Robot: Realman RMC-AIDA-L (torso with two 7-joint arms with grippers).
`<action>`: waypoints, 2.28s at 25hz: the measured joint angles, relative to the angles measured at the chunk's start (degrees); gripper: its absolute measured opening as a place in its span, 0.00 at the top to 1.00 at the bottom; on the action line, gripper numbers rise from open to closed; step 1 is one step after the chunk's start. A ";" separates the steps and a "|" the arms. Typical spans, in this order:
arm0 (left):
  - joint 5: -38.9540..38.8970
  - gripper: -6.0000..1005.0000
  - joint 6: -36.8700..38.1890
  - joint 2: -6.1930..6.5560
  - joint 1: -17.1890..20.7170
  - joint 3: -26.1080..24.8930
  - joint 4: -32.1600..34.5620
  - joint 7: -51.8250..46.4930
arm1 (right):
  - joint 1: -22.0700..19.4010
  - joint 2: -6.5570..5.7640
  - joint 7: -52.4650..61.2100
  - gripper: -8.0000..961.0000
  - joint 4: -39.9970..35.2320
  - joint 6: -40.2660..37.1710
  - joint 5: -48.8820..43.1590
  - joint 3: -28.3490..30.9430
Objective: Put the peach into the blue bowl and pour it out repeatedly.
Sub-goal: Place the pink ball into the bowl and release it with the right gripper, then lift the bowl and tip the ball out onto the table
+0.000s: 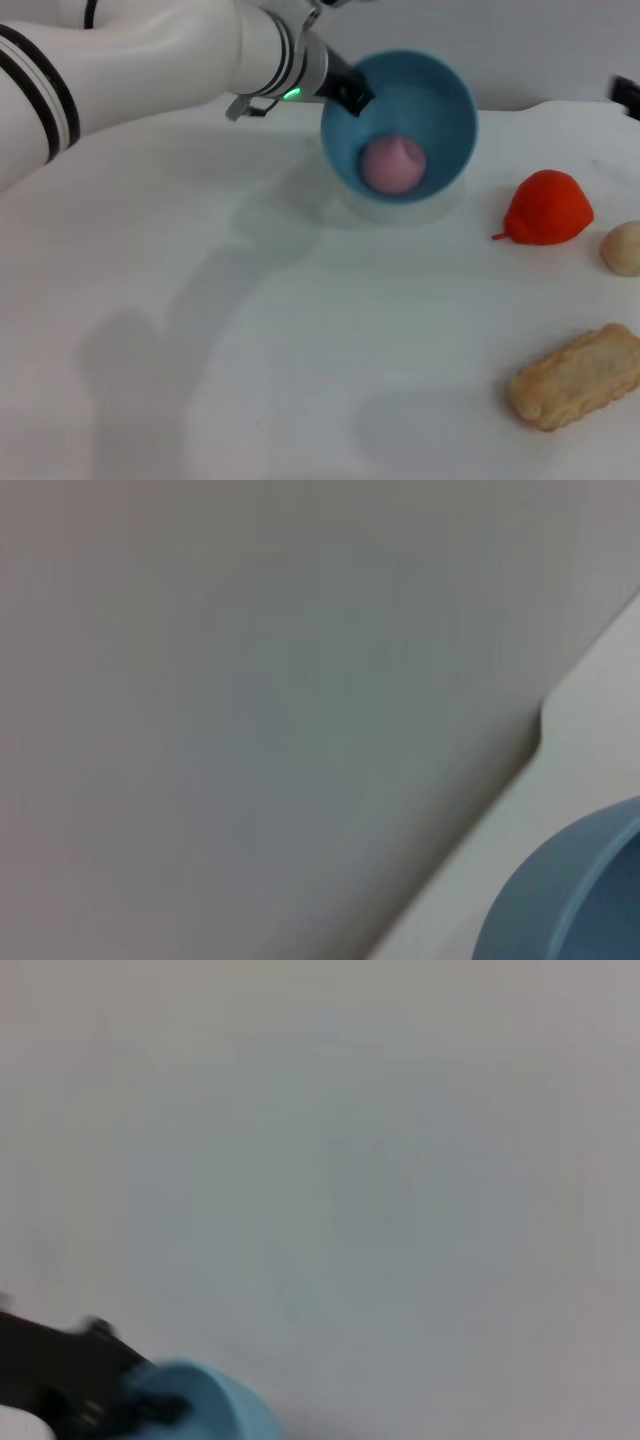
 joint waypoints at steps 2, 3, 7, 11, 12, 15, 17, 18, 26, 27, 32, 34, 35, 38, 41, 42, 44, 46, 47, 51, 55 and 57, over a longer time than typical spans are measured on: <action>1.49 0.99 -3.34 -0.10 -0.04 1.97 0.79 -0.01 | -1.05 -0.15 -3.22 0.36 4.49 0.01 1.68 3.86; 1.67 0.99 -4.23 -0.11 -0.04 2.53 0.98 -0.01 | -1.40 -0.19 -4.89 0.36 6.44 0.00 3.03 4.78; 2.47 0.99 -11.00 -0.18 -0.29 8.02 1.65 0.29 | -2.94 -0.44 -15.28 0.36 17.58 -0.12 11.99 9.40; 6.42 1.00 -17.27 -0.27 0.12 14.50 1.79 0.52 | -4.03 -0.54 -20.12 0.36 23.18 -0.16 15.54 11.43; 7.26 0.99 -18.97 -0.28 0.57 16.05 1.83 0.56 | -4.21 -0.54 -20.30 0.36 23.76 -0.17 15.61 11.55; 8.96 0.99 -23.77 -0.28 2.48 19.42 2.03 1.45 | -4.36 -0.54 -20.66 0.36 25.01 -0.21 15.68 11.61; 9.61 0.99 -25.96 -0.28 3.76 20.70 2.21 2.57 | -4.30 -0.54 -21.03 0.36 25.53 -0.22 15.75 11.65; 10.26 0.99 -30.26 -0.27 6.47 22.50 2.89 5.17 | -4.17 -0.54 -21.19 0.36 25.79 -0.23 15.78 11.66; 10.65 0.99 -39.44 -0.25 10.98 27.78 3.31 13.25 | -2.67 -0.52 -21.32 0.36 26.76 0.22 15.83 11.73; 10.65 0.99 -39.44 -0.25 10.98 27.78 3.31 13.25 | -2.53 -0.52 -21.44 0.36 27.02 0.23 15.85 11.73; 10.42 0.99 -41.61 -0.26 11.53 29.44 2.89 16.86 | -2.01 -0.55 -21.85 0.36 27.61 0.35 15.86 11.78; 10.34 0.99 -41.94 -0.26 11.72 29.48 2.89 17.21 | -1.91 -0.57 -21.86 0.36 27.83 0.35 15.86 11.78; 10.33 0.99 -42.38 -0.26 11.77 29.49 2.88 17.54 | -1.90 -0.57 -21.86 0.36 27.87 0.36 15.86 11.78; 10.19 0.99 -44.88 -0.26 12.65 29.34 2.71 18.80 | -1.91 -0.55 -21.87 0.36 28.00 0.36 15.86 11.79; 8.16 0.99 -47.53 -0.25 13.80 28.82 2.81 19.18 | -1.89 -0.50 -21.87 0.36 28.45 0.32 15.87 11.78; 7.55 0.99 -47.70 -0.26 13.82 28.81 2.81 19.21 | -1.87 -0.50 -21.87 0.36 28.58 0.28 15.87 11.78; 6.45 0.99 -47.80 -0.26 13.95 28.80 2.76 19.28 | -1.83 -0.50 -21.87 0.36 28.64 0.20 15.87 11.78; 4.88 0.99 -47.77 -0.26 14.18 28.97 2.76 19.30 | -1.78 -0.48 -21.87 0.36 28.65 0.06 15.87 11.78; 3.93 0.99 -47.79 -0.26 14.23 29.07 2.75 19.30 | -1.75 -0.45 -21.87 0.36 28.66 -0.01 15.87 11.78; 0.15 0.99 -47.99 -0.26 13.81 29.28 1.71 19.22 | -1.56 -0.42 -21.87 0.37 28.70 -0.12 15.88 11.71; -4.39 0.99 -47.88 -0.27 13.60 28.18 0.73 18.66 | -1.00 -0.49 -21.74 0.37 29.76 -0.20 15.87 11.35; -8.06 0.99 -47.54 -0.26 12.76 27.24 -0.48 18.61 | -0.19 -0.62 -21.34 0.37 31.42 -0.47 15.49 10.44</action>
